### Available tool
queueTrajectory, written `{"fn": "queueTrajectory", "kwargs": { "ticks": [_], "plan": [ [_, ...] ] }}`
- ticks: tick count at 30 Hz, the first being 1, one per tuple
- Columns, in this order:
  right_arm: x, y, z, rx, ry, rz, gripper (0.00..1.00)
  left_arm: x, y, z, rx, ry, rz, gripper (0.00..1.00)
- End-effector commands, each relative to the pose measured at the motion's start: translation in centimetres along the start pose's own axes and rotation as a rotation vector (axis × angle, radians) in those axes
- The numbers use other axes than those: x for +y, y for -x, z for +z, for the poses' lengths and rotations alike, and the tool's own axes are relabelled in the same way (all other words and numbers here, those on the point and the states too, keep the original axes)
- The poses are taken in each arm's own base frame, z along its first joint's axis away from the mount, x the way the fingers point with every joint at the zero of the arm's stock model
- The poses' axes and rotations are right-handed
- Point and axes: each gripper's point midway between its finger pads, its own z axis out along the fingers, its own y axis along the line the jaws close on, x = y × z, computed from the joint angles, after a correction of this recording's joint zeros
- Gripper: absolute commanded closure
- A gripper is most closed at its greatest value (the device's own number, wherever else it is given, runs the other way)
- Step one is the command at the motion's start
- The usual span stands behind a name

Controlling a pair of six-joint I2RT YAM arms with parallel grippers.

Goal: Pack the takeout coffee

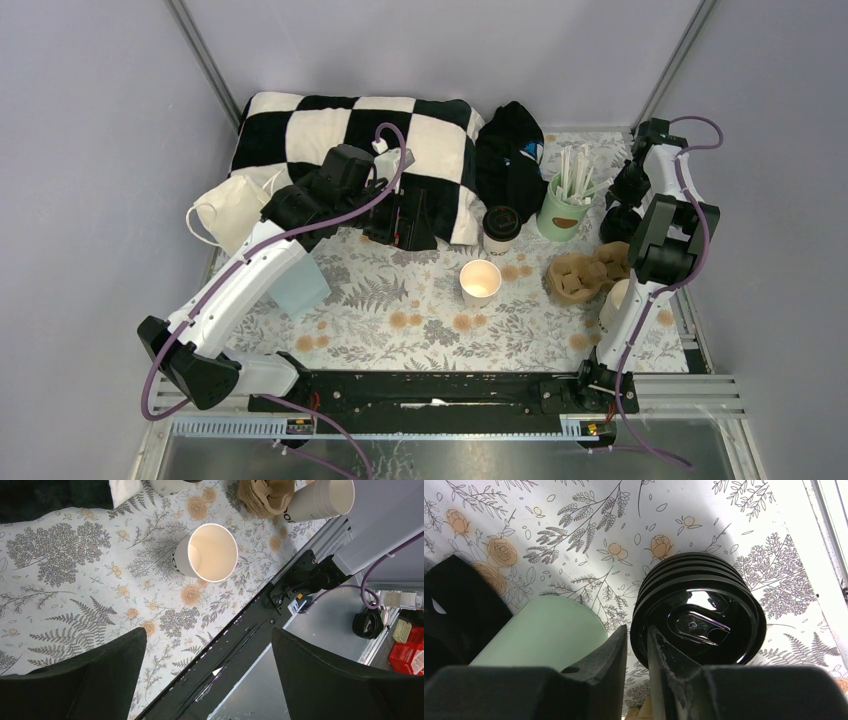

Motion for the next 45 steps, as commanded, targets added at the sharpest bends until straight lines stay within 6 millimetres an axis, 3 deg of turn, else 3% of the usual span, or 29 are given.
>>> {"fn": "queueTrajectory", "kwargs": {
  "ticks": [1,7,11,18,23,25,29,32,34,35,38,40,42,45],
  "plan": [
    [0.4,0.5,-0.1,-0.003,0.013,0.006,0.69,-1.3,1.7,-0.8,-0.060,-0.043,0.042,0.01],
    [0.3,0.5,0.3,-0.001,0.008,0.006,0.69,-1.3,1.6,-0.8,-0.058,-0.043,0.041,0.01],
    [0.3,0.8,-0.1,-0.010,0.004,0.011,0.77,-1.3,1.6,-0.8,-0.059,-0.043,0.043,0.01],
    [-0.3,1.1,-2.4,-0.040,-0.014,0.002,0.95,-1.3,1.7,-0.9,-0.061,-0.041,0.044,0.01],
    [-0.4,1.4,-3.6,-0.058,-0.020,0.003,0.98,-1.4,1.6,-0.9,-0.060,-0.048,0.043,0.01],
    [-0.9,2.1,-5.2,-0.090,-0.043,-0.011,1.00,-1.5,1.6,-0.9,-0.061,-0.048,0.043,0.01],
    [-1.4,3.7,-10.7,-0.205,-0.047,-0.039,1.00,-1.7,2.1,-1.1,-0.072,-0.049,0.043,0.01],
    [-1.1,3.8,-16.4,-0.317,0.023,-0.046,1.00,-1.9,2.7,-1.3,-0.086,-0.050,0.041,0.01],
    [0.9,2.9,-20.1,-0.377,0.185,-0.057,1.00,-2.1,3.2,-1.5,-0.094,-0.051,0.034,0.01],
    [3.0,1.9,-22.0,-0.393,0.322,-0.081,1.00,-2.3,3.4,-1.7,-0.100,-0.052,0.029,0.01],
    [11.2,-3.1,-29.8,-0.374,0.829,-0.190,0.99,-2.4,4.3,-2.3,-0.122,-0.061,-0.013,0.01],
    [16.0,-7.5,-35.0,-0.268,1.139,-0.232,0.99,-2.8,5.1,-2.8,-0.152,-0.076,-0.056,0.01],
    [19.6,-12.2,-39.4,-0.175,1.367,-0.288,0.98,-3.5,6.1,-3.8,-0.200,-0.099,-0.086,0.01],
    [23.2,-19.5,-44.4,0.010,1.644,-0.340,0.98,-4.5,7.2,-5.2,-0.267,-0.140,-0.137,0.01]
  ]
}}
